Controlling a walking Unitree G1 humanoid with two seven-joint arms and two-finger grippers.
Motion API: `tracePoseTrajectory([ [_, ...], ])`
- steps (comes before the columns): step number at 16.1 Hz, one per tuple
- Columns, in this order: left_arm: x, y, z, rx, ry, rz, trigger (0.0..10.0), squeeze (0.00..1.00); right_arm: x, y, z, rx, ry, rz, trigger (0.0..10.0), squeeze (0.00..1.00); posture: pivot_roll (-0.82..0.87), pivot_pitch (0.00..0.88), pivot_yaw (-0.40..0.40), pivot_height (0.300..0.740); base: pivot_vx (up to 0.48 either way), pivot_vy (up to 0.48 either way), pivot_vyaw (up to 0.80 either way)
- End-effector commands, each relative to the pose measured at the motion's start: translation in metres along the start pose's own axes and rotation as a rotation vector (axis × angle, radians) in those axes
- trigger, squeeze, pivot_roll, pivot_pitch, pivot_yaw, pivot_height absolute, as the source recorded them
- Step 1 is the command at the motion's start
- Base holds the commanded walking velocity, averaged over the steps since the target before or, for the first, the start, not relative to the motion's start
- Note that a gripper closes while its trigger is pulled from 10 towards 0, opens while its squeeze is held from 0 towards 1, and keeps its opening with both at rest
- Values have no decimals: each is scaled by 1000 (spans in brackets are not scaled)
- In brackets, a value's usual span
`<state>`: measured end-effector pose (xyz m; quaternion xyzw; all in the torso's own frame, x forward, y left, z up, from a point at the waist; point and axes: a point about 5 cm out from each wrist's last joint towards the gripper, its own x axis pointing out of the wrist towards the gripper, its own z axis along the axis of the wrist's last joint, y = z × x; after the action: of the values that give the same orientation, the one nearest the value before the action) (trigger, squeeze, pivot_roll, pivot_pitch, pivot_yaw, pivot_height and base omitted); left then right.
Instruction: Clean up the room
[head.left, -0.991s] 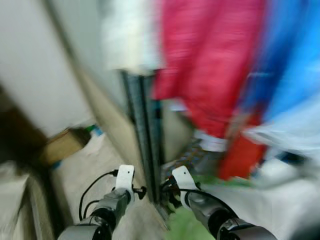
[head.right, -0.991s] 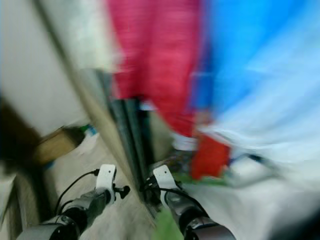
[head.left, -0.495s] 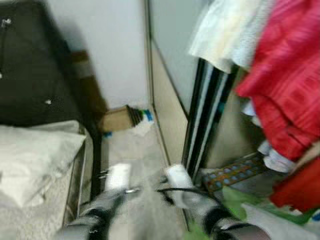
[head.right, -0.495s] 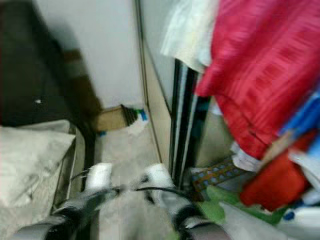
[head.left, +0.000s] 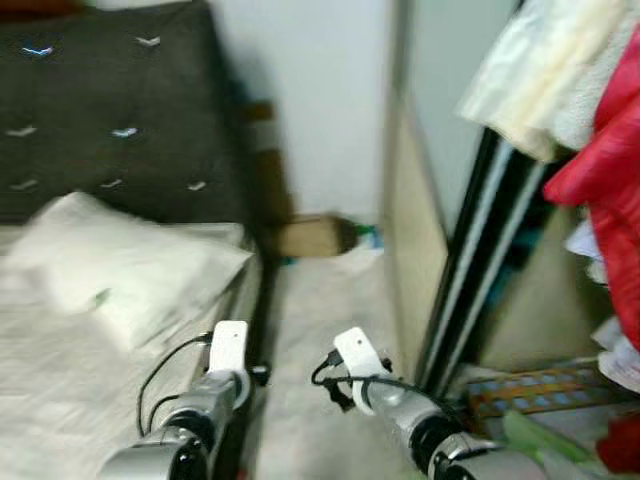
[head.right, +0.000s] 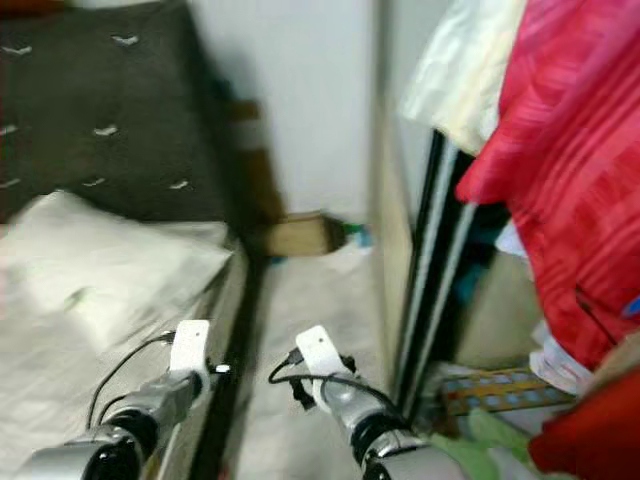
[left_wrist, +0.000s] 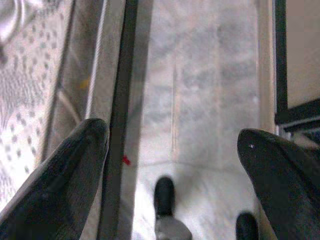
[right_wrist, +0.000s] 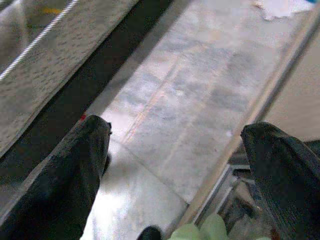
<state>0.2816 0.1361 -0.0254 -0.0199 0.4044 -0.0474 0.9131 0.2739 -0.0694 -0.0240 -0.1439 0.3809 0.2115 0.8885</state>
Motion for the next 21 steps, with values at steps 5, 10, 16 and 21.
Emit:
tracePoseTrajectory([
  [5, 0, -1, 1, 33, 1, -2, 10000, 0, 1, 7, 6, -46, -15, 18, 10000, 0, -138, 0, 56, 740, 0, 0, 800],
  [10, 0, 0, -1, 76, 11, 7, 10000, 0, 1, 10, 7, -65, -20, 26, 10000, 0, -136, 0, 56, 740, 0, 0, 800],
  [16, 0, 1, 10, -60, -66, -4, 10000, 0, 1, 10, 7, -87, -26, 33, 10000, 0, -138, 0, 52, 740, 0, 0, 800],
  [21, 0, -3, 11, -78, -78, -56, 10000, 0, 1, 9, 11, -37, -60, 46, 10000, 0, -138, 0, 47, 740, 0, 0, 160],
])
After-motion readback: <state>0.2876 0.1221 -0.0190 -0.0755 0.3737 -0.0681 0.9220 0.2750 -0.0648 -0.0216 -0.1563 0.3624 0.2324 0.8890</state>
